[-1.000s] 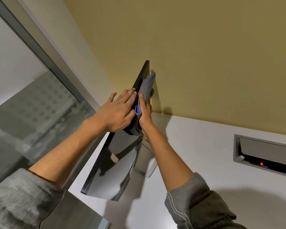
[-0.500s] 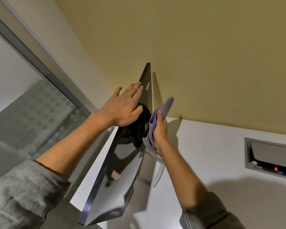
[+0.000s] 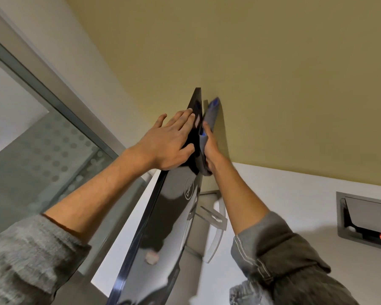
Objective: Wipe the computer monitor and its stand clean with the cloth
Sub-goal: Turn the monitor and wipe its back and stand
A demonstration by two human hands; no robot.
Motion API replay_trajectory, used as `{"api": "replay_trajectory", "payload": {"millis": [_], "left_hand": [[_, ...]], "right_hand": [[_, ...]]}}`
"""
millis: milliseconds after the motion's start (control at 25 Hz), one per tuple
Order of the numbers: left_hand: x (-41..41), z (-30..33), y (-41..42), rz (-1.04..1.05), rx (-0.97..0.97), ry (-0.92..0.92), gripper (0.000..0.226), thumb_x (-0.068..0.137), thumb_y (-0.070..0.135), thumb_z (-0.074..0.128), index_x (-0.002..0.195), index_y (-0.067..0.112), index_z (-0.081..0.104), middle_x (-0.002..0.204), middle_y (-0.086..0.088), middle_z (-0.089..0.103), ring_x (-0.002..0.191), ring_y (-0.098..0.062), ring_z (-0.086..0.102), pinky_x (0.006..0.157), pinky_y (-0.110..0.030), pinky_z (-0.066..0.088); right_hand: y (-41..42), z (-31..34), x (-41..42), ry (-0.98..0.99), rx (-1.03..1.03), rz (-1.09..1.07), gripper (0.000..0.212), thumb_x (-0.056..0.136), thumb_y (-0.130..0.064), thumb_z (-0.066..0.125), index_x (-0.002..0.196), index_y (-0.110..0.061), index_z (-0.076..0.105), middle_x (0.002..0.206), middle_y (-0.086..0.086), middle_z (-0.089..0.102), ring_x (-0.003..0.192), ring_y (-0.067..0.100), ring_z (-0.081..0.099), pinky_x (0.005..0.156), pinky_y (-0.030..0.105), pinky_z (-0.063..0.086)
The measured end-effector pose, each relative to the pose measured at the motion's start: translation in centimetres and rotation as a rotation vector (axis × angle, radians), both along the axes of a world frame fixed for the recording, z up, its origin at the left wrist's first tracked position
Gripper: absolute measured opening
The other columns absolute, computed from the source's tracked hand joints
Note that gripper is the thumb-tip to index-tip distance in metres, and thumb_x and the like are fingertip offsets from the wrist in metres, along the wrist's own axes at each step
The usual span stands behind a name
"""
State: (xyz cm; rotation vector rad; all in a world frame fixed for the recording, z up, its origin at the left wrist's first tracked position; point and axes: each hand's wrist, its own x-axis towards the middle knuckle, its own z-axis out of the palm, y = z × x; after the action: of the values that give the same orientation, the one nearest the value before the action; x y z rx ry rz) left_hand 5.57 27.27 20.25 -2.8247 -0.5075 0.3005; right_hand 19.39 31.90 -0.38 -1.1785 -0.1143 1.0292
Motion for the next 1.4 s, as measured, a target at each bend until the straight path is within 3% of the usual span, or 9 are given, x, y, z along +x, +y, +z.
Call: {"api": "replay_trajectory", "payload": {"millis": [80, 200, 360, 560, 720, 920, 1200, 1320, 1400], "left_hand": [[-0.1, -0.1, 0.2, 0.003, -0.031, -0.019, 0.081, 0.087, 0.049, 0.017, 0.156, 0.014, -0.006, 0.164, -0.002, -0.013, 0.15, -0.013, -0.011, 0.12, -0.042, -0.007], [0.1, -0.2, 0.4, -0.006, -0.051, -0.024, 0.081, 0.087, 0.048, 0.019, 0.156, 0.015, -0.007, 0.163, -0.001, -0.015, 0.149, -0.011, -0.013, 0.12, -0.041, -0.008], [0.4, -0.1, 0.5, -0.021, -0.05, -0.017, 0.082, 0.087, 0.049, 0.021, 0.156, 0.015, -0.006, 0.164, -0.001, -0.013, 0.149, -0.01, -0.013, 0.12, -0.042, -0.008], [0.8, 0.3, 0.1, -0.042, 0.024, 0.006, 0.084, 0.087, 0.054, 0.02, 0.156, 0.015, -0.005, 0.164, -0.003, -0.011, 0.15, -0.013, -0.01, 0.121, -0.044, -0.008], [2.1, 0.6, -0.7, -0.08, 0.067, 0.063, 0.085, 0.087, 0.054, 0.021, 0.156, 0.012, -0.003, 0.165, -0.006, -0.006, 0.151, -0.016, -0.007, 0.122, -0.046, -0.005], [2.4, -0.3, -0.1, -0.066, 0.048, 0.063, 0.084, 0.087, 0.053, 0.023, 0.157, 0.012, 0.0, 0.165, -0.006, -0.004, 0.151, -0.016, -0.01, 0.123, -0.043, -0.004], [2.3, -0.3, 0.1, -0.068, 0.03, 0.044, 0.087, 0.083, 0.054, 0.021, 0.157, 0.012, 0.0, 0.165, -0.004, -0.005, 0.151, -0.014, -0.01, 0.123, -0.043, -0.003], [2.3, -0.4, 0.3, -0.078, 0.026, 0.021, 0.086, 0.083, 0.052, 0.024, 0.157, 0.013, 0.002, 0.165, -0.004, -0.003, 0.151, -0.014, -0.008, 0.123, -0.043, -0.003], [2.3, -0.6, 0.4, -0.076, 0.021, 0.008, 0.085, 0.084, 0.051, 0.025, 0.157, 0.013, 0.003, 0.165, -0.003, -0.001, 0.151, -0.013, -0.007, 0.123, -0.043, -0.003]], "right_hand": [[-2.5, -0.9, -2.1, 0.052, -0.065, 0.028, 0.076, 0.079, -0.076, 0.043, 0.134, -0.025, 0.052, 0.136, 0.009, 0.054, 0.123, 0.029, 0.051, 0.106, 0.051, 0.039], [-6.0, -3.5, -5.1, 0.258, -0.088, 0.015, 0.047, 0.095, -0.052, 0.047, 0.102, -0.009, 0.065, 0.097, 0.014, 0.068, 0.096, 0.031, 0.061, 0.095, 0.044, 0.048], [-8.8, -4.5, -5.3, 0.302, -0.107, 0.087, 0.056, 0.092, -0.059, 0.049, 0.104, -0.007, 0.067, 0.09, 0.011, 0.07, 0.081, 0.025, 0.066, 0.071, 0.034, 0.052], [-7.4, 3.1, 0.2, 0.024, 0.199, 0.014, 0.097, 0.063, -0.084, 0.056, 0.139, -0.024, 0.049, 0.134, 0.0, 0.057, 0.123, 0.019, 0.054, 0.106, 0.044, 0.042], [-4.2, 7.8, 1.2, -0.137, 0.299, 0.083, 0.081, 0.072, -0.078, 0.054, 0.131, -0.023, 0.058, 0.131, 0.004, 0.061, 0.122, 0.017, 0.057, 0.106, 0.04, 0.043], [-3.4, 0.6, 0.6, -0.06, 0.16, 0.09, 0.068, 0.087, -0.066, 0.047, 0.139, -0.022, 0.049, 0.136, 0.008, 0.056, 0.127, 0.026, 0.051, 0.108, 0.046, 0.039], [-4.6, -6.8, -3.3, 0.364, 0.202, 0.131, 0.064, 0.099, -0.055, 0.036, 0.13, -0.003, 0.055, 0.118, 0.021, 0.063, 0.108, 0.033, 0.061, 0.085, 0.041, 0.051], [-4.8, -7.7, -3.5, 0.282, 0.044, 0.073, 0.051, 0.103, -0.044, 0.035, 0.122, -0.002, 0.056, 0.101, 0.015, 0.066, 0.093, 0.027, 0.062, 0.077, 0.036, 0.051], [-4.4, -7.3, -2.3, 0.172, 0.005, -0.019, 0.051, 0.097, -0.053, 0.042, 0.116, -0.009, 0.061, 0.102, 0.012, 0.067, 0.098, 0.027, 0.063, 0.086, 0.041, 0.051]]}}
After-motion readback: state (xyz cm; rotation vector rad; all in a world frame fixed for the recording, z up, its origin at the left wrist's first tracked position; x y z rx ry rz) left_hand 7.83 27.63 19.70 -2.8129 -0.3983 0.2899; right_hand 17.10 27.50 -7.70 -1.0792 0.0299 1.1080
